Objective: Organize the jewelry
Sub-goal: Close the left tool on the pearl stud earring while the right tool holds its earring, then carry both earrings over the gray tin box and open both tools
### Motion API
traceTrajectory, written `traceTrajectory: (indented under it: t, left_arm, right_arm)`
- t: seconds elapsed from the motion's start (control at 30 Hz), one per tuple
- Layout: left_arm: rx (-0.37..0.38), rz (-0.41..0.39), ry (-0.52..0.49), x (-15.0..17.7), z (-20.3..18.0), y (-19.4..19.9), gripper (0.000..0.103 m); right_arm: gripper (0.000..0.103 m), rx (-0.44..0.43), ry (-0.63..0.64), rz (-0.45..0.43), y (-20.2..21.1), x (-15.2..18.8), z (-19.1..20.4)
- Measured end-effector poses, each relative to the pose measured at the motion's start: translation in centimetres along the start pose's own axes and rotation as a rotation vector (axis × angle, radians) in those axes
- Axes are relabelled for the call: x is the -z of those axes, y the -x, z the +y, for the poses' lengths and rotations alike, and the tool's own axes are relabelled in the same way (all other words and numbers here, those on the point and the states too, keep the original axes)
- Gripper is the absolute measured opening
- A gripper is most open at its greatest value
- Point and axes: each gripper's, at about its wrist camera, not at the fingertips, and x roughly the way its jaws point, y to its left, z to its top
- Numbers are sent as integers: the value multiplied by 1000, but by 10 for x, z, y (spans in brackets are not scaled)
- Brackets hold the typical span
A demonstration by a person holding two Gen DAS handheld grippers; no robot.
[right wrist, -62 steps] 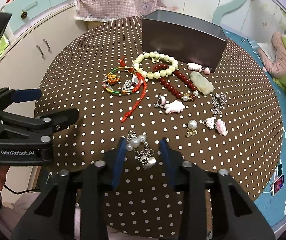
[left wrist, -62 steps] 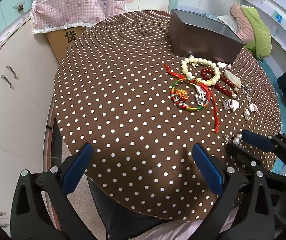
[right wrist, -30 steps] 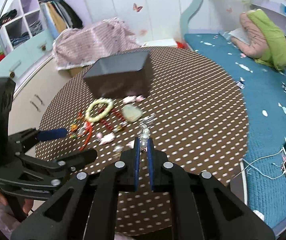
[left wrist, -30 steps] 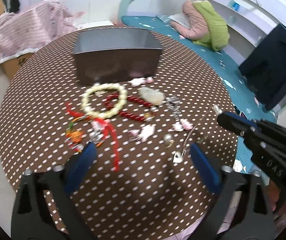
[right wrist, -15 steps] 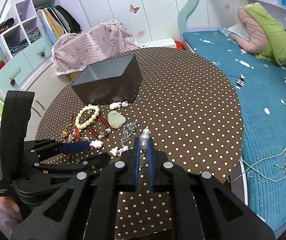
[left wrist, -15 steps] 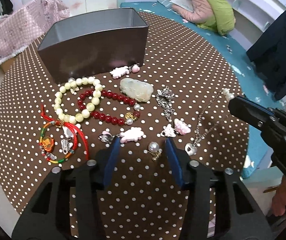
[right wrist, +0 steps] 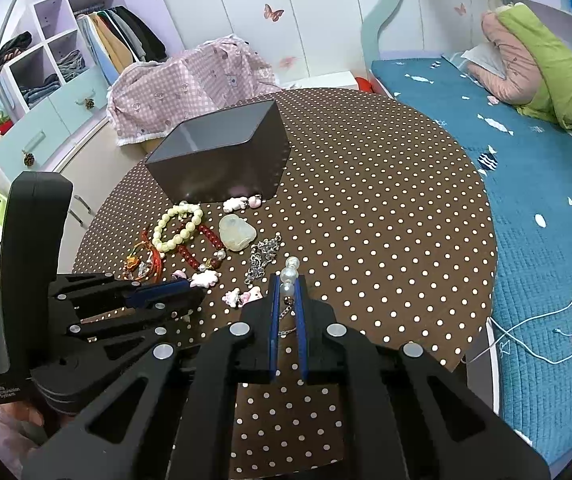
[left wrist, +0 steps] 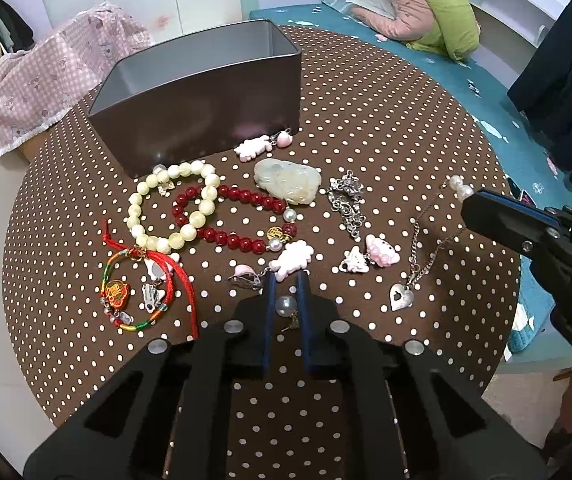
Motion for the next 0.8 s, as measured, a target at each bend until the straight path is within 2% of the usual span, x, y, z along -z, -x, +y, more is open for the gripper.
traceTrajectory:
  t: [0.47, 0.8]
  left_arm:
    - [17, -24, 0, 1, -3, 9, 11]
    - [57, -74, 60, 8, 24, 31, 11]
  right_arm:
    - [6, -3, 5, -1, 0, 2, 1]
    - [6, -1, 10, -6, 1, 0, 5]
